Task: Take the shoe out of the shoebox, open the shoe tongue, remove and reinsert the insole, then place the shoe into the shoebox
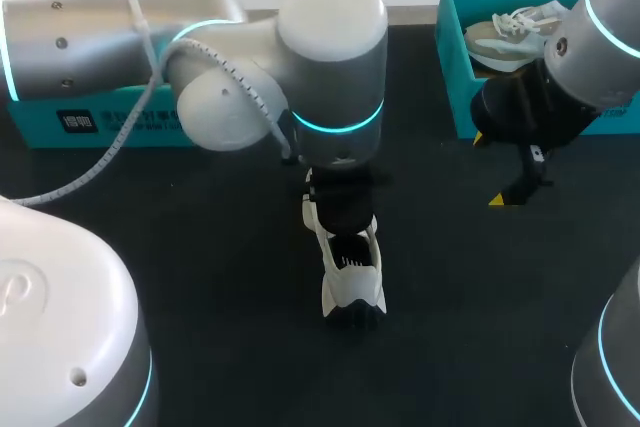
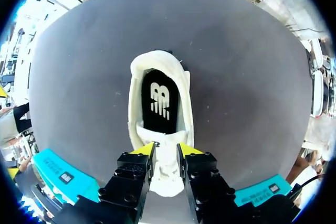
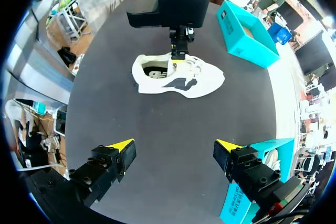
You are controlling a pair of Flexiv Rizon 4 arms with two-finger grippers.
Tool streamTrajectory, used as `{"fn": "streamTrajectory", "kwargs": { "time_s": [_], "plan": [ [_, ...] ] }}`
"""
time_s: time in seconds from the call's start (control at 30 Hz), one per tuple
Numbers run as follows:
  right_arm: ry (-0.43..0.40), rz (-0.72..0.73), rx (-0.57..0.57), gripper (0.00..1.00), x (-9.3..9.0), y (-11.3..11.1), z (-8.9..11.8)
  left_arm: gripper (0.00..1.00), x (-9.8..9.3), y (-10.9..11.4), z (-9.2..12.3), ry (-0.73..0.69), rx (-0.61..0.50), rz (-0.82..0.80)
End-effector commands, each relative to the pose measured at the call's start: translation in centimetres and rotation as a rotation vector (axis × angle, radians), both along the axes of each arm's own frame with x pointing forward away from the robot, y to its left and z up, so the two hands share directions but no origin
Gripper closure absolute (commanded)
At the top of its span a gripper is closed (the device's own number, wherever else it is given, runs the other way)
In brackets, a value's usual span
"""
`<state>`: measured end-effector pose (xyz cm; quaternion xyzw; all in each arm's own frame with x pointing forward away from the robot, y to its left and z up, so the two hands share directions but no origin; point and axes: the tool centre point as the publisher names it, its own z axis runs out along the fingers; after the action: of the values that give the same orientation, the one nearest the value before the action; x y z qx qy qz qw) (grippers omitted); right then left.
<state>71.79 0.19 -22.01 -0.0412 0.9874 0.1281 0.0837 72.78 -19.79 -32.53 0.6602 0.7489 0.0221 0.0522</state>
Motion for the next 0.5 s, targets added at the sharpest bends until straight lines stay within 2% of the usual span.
{"fn": "streamTrajectory", "kwargs": {
  "time_s": [0.03,0.2,0.37,0.43,0.5],
  "plan": [
    [-0.002,-0.002,-0.002,0.0,-0.1,0.1,-0.1,0.61,-0.6,-0.6,-0.9,0.007,0.0,0.046],
    [-0.002,-0.002,-0.002,0.0,-0.1,0.1,-0.1,0.56,-1.8,-0.2,1.6,0.026,-0.051,0.205],
    [-0.002,-0.002,-0.002,0.0,-0.1,0.1,-0.1,0.5,-2.6,0.9,4.1,0.11,-0.115,0.616],
    [-0.002,-0.002,-0.002,0.0,-0.1,0.1,-0.1,0.0,-3.4,1.1,4.4,0.147,-0.148,0.672],
    [-0.002,-0.002,-0.002,0.0,-0.1,0.1,-0.1,0.0,-3.4,1.1,4.4,0.147,-0.148,0.672]
  ]
}}
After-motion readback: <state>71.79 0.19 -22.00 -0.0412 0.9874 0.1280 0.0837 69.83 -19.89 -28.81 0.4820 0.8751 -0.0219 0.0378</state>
